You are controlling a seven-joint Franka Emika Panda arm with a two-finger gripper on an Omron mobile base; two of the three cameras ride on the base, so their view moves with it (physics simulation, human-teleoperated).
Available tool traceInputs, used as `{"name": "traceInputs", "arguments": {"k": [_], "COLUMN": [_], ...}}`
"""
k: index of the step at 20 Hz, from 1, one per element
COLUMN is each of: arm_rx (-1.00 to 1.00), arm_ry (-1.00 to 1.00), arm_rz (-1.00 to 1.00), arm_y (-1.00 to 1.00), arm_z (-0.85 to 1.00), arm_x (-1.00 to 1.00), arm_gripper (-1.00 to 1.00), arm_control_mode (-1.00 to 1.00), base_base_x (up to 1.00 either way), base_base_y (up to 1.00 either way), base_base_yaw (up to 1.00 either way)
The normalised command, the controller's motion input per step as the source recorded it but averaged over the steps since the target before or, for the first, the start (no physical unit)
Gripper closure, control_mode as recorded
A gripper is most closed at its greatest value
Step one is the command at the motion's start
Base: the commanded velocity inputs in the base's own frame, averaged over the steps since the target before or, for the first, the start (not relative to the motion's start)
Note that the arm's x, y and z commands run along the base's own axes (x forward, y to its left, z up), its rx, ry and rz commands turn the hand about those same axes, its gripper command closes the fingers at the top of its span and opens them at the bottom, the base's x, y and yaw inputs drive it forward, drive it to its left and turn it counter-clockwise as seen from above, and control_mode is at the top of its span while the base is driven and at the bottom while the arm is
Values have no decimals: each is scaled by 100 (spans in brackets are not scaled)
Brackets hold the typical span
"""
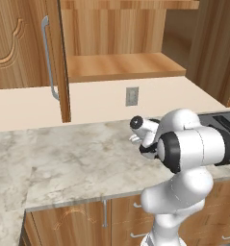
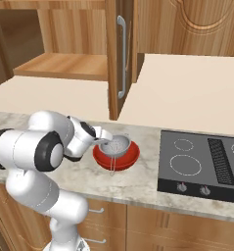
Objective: Open the cabinet and setup a tea strainer by placing it in the bowl upright.
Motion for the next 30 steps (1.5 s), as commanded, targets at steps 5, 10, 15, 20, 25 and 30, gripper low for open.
{"name": "traceInputs", "arguments": {"k": [5,10,15,20,25,30], "arm_rx": [0,0,0,0,5,10], "arm_ry": [0,0,0,2,3,3], "arm_rz": [0,0,0,0,0,0], "arm_y": [0,0,0,0,0,0], "arm_z": [-1,0,0,20,47,63], "arm_x": [0,0,-5,-14,-29,-31], "arm_gripper": [100,-100,-100,-100,-100,-100], "arm_control_mode": [-100,-100,-100,-100,-100,-100], "base_base_x": [0,0,0,0,0,0], "base_base_y": [0,0,0,0,0,0], "base_base_yaw": [0,0,0,0,0,0]}}
